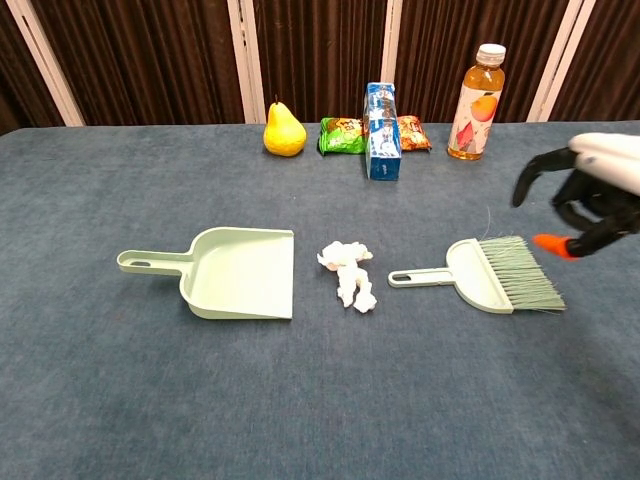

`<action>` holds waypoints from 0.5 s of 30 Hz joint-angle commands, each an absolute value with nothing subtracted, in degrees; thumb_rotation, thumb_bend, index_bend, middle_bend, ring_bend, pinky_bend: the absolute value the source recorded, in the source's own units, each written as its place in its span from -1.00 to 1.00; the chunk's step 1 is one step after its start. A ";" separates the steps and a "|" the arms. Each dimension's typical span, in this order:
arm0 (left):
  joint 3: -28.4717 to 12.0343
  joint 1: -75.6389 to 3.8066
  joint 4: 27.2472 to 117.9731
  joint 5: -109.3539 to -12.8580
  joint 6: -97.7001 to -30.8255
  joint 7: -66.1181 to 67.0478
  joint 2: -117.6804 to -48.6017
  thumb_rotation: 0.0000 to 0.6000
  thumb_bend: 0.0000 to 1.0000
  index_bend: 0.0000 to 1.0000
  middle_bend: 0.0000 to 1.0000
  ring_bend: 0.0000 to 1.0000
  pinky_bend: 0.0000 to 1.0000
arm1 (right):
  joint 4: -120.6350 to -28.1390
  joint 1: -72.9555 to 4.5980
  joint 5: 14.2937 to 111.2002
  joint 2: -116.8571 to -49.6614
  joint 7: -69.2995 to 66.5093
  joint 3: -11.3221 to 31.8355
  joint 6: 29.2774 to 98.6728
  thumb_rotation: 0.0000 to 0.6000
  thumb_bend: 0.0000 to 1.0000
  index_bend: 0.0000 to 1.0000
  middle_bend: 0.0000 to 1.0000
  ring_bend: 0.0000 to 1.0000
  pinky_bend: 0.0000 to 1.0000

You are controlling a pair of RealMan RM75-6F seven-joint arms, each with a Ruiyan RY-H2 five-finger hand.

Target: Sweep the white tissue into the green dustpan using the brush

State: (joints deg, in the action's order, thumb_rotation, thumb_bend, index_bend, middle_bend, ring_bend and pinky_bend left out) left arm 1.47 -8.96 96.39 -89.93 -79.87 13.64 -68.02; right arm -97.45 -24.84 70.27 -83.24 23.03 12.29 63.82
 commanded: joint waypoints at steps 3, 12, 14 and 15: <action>1.45 -9.22 96.49 -89.71 -79.35 13.40 -67.94 1.00 -1.00 -1.00 -1.00 -1.00 -1.00 | -92.31 -29.77 65.26 -91.60 29.90 13.37 62.31 1.00 -0.29 -0.15 0.70 0.85 0.74; 1.41 -9.55 96.33 -89.51 -78.80 13.15 -67.88 1.00 -1.00 -1.00 -1.00 -1.00 -1.00 | -85.79 -33.73 60.35 -98.95 35.13 13.97 62.05 1.00 -0.29 -0.15 0.70 0.85 0.74; 1.39 -9.57 96.37 -89.30 -78.69 13.02 -67.78 1.00 -1.00 -1.00 -1.00 -1.00 -1.00 | -84.52 -34.35 59.46 -99.85 35.85 14.18 62.11 1.00 -0.29 -0.15 0.70 0.85 0.74; 1.39 -9.57 96.43 -89.24 -78.66 12.97 -67.70 1.00 -1.00 -1.00 -1.00 -1.00 -1.00 | -83.68 -34.72 58.73 -100.39 36.22 14.35 62.06 1.00 -0.29 -0.15 0.70 0.85 0.74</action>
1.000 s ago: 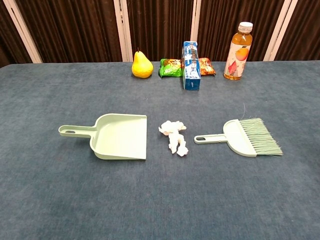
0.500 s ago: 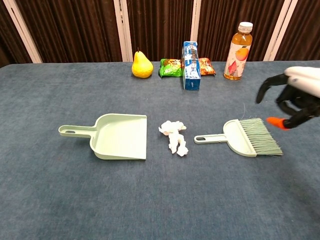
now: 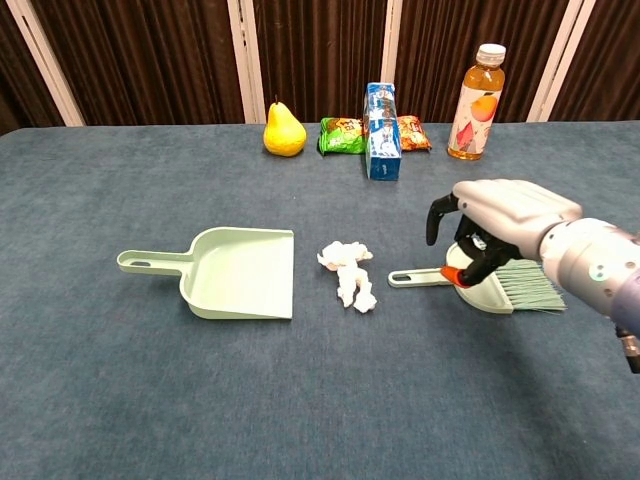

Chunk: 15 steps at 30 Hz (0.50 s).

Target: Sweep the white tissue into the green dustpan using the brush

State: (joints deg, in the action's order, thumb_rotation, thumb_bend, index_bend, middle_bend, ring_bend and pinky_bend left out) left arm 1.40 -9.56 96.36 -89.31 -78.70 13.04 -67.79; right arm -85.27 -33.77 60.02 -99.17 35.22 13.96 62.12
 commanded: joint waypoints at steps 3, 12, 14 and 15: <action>1.45 -9.58 96.45 -89.42 -78.76 12.82 -67.60 1.00 -1.00 -1.00 -1.00 -1.00 -1.00 | -81.87 -35.24 56.97 -101.49 36.96 14.57 62.13 1.00 -0.28 -0.15 0.70 0.85 0.74; 1.49 -9.74 96.51 -89.30 -78.47 12.76 -67.60 1.00 -1.00 -1.00 -1.00 -1.00 -1.00 | -80.24 -35.23 54.79 -102.79 37.14 13.31 62.65 1.00 -0.28 -0.15 0.70 0.85 0.74; 1.51 -9.77 96.53 -89.38 -78.48 12.82 -67.65 1.00 -1.00 -1.00 -1.00 -1.00 -1.00 | -79.89 -35.32 54.61 -103.10 36.95 13.19 62.74 1.00 -0.29 -0.15 0.70 0.85 0.74; 1.52 -9.78 96.55 -89.38 -78.47 12.83 -67.67 1.00 -1.00 -1.00 -1.00 -1.00 -1.00 | -79.70 -35.39 54.65 -103.25 36.89 13.14 62.83 1.00 -0.29 -0.15 0.70 0.85 0.74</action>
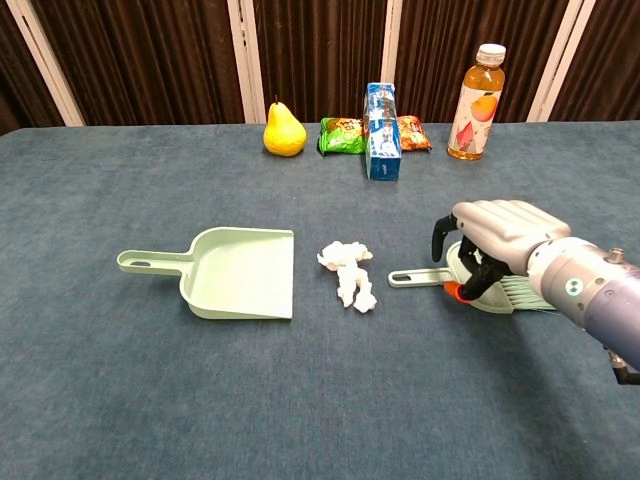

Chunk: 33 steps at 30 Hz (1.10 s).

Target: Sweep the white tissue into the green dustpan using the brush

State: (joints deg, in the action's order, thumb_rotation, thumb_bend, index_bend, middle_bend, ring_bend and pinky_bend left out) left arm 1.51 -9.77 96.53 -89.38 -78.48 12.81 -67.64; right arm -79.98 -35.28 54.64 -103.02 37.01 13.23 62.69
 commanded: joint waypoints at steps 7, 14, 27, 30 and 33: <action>1.50 -9.94 96.61 -89.28 -78.25 13.05 -67.86 1.00 -1.00 -1.00 -1.00 -1.00 -1.00 | -77.18 -35.79 54.66 -104.96 36.04 12.81 62.99 1.00 -0.29 -0.15 0.70 0.85 0.74; 1.48 -10.04 96.53 -89.17 -78.13 13.03 -67.92 1.00 -1.00 -1.00 -1.00 -1.00 -1.00 | -75.47 -35.91 54.83 -105.54 35.58 12.35 62.87 1.00 -0.28 -0.15 0.70 0.85 0.74; 1.50 -10.12 96.58 -89.05 -78.08 13.08 -67.88 1.00 -1.00 -1.00 -1.00 -1.00 -1.00 | -77.42 -35.16 53.58 -104.36 35.72 11.53 62.42 1.00 -0.16 0.68 0.70 0.85 0.74; 1.53 -10.13 96.69 -88.88 -77.96 13.24 -67.87 1.00 -1.00 -1.00 -1.00 -1.00 -1.00 | -80.01 -35.02 53.56 -103.12 34.45 12.62 62.85 1.00 -0.16 0.71 0.71 0.85 0.74; 1.53 -10.16 96.73 -88.78 -77.86 13.57 -67.89 1.00 -1.00 -1.00 -1.00 -1.00 -1.00 | -83.53 -34.81 52.38 -101.81 32.32 14.84 63.18 1.00 -0.16 0.72 0.71 0.85 0.74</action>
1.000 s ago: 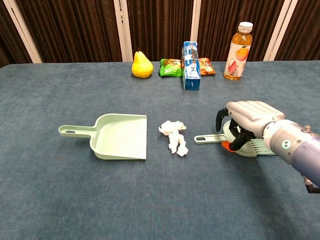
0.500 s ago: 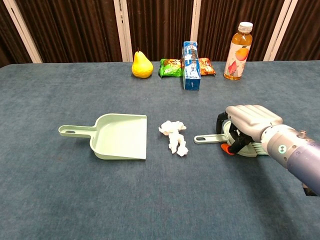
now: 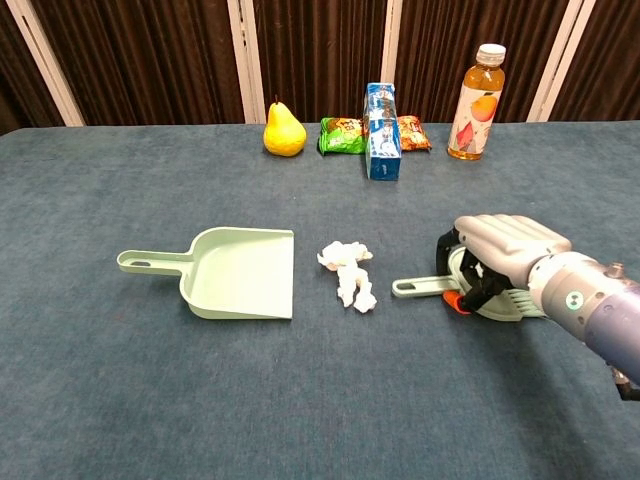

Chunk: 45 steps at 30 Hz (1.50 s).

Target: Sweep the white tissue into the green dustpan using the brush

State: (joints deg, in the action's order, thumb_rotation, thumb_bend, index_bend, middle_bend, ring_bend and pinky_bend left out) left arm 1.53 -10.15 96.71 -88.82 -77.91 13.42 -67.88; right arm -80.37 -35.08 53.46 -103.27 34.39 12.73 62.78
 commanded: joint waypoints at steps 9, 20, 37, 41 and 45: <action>1.50 -10.24 97.63 -88.21 -77.56 15.85 -68.04 1.00 -1.00 -1.00 -1.00 -1.00 -1.00 | -95.95 -34.86 45.33 -95.12 27.38 22.33 62.87 1.00 -0.15 0.74 0.72 0.85 0.74; -0.13 -13.25 101.43 -86.53 -73.83 23.33 -67.98 1.00 -1.00 -1.00 -1.00 -1.00 -1.00 | -102.30 -34.92 44.24 -89.39 24.83 23.30 64.03 1.00 -0.13 0.74 0.72 0.85 0.74; -12.98 -29.55 103.69 -58.41 -63.13 48.95 -76.49 1.00 -0.49 -0.39 0.61 0.54 0.63 | -105.27 -35.77 41.98 -84.67 22.81 22.26 65.78 1.00 -0.13 0.74 0.72 0.85 0.74; -13.14 -32.55 102.66 -49.97 -63.95 53.93 -79.91 1.00 -0.39 -0.21 0.89 0.81 0.88 | -104.98 -36.05 41.60 -84.17 22.03 21.92 65.69 1.00 -0.13 0.74 0.72 0.85 0.74; -13.15 -34.78 101.42 -44.09 -65.42 56.17 -83.26 1.00 -0.36 -0.18 0.98 0.90 0.97 | -104.84 -36.21 41.46 -83.76 21.58 21.31 65.68 1.00 -0.12 0.74 0.72 0.85 0.74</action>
